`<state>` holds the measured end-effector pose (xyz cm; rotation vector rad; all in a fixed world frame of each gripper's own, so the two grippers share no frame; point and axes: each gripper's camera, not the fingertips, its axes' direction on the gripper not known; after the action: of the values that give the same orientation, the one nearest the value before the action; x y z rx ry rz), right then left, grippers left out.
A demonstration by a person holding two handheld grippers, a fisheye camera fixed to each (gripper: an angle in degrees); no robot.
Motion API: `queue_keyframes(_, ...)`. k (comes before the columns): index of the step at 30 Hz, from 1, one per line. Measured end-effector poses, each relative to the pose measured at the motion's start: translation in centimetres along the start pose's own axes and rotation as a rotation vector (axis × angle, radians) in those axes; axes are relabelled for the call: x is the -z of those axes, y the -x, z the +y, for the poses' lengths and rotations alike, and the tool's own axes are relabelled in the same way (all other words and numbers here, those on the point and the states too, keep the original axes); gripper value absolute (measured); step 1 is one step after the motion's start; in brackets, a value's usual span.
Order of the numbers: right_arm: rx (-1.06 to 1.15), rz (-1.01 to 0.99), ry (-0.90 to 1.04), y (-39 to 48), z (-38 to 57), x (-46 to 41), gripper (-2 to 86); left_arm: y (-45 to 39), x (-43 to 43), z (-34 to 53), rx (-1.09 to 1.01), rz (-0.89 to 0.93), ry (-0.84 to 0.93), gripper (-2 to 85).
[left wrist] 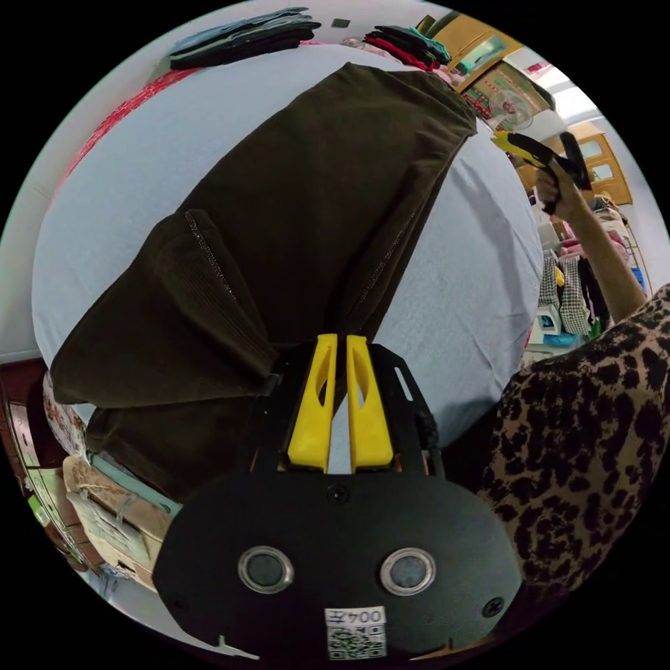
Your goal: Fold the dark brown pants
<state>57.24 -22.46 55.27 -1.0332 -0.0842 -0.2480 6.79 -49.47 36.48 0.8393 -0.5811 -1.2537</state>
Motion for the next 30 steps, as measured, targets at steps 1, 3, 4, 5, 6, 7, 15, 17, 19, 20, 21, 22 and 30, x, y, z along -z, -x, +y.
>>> queue_keyframes(1,-0.001,-0.107,0.019,1.9,0.8,-2.1,10.4,0.3,-0.1,0.5,0.006,0.001,-0.01,1.4)
queue_keyframes(3,0.0,-0.257,0.074,4.9,1.8,-5.8,10.8,0.7,-0.2,1.1,0.002,-0.007,-0.022,1.5)
queue_keyframes(4,0.001,-0.338,0.117,7.0,2.2,-8.5,11.0,0.9,-0.2,1.6,-0.007,-0.014,-0.029,1.6)
queue_keyframes(5,-0.001,-0.37,0.139,8.0,2.4,-9.8,11.1,1.1,-0.3,2.1,-0.015,-0.017,-0.038,1.7)
queue_keyframes(6,-0.002,-0.429,0.18,10.1,2.6,-12.3,11.4,1.3,-0.3,2.3,-0.02,-0.017,-0.042,1.8)
queue_keyframes(7,-0.003,-0.478,0.222,12.1,2.6,-14.9,11.8,1.7,-0.4,2.9,-0.033,-0.013,-0.053,1.9)
queue_keyframes(15,-0.048,-0.491,0.431,21.6,0.3,-27.7,15.8,6.8,-0.2,7.1,-0.129,0.238,-0.142,5.5)
queue_keyframes(17,-0.076,-0.493,0.457,23.0,0.4,-29.6,15.2,8.8,1.9,9.9,-0.154,0.26,-0.192,6.0)
queue_keyframes(19,-0.107,-0.482,0.454,24.7,1.0,-31.0,13.7,11.1,4.0,12.9,-0.14,0.195,-0.24,6.4)
queue_keyframes(20,-0.116,-0.48,0.448,25.0,1.2,-31.2,13.4,13.3,5.4,15.2,-0.104,0.131,-0.27,6.9)
queue_keyframes(21,-0.134,-0.482,0.439,25.7,1.6,-31.6,12.7,14.7,6.0,16.3,-0.078,0.098,-0.284,7.2)
queue_keyframes(22,-0.149,-0.484,0.431,26.4,2.1,-31.9,11.8,17.6,7.0,18.5,-0.021,0.037,-0.306,8.4)
queue_keyframes(30,-0.076,-0.458,0.308,33.7,5.0,-29.4,3.5,33.3,6.8,20.8,0.094,0.163,-0.271,16.1)
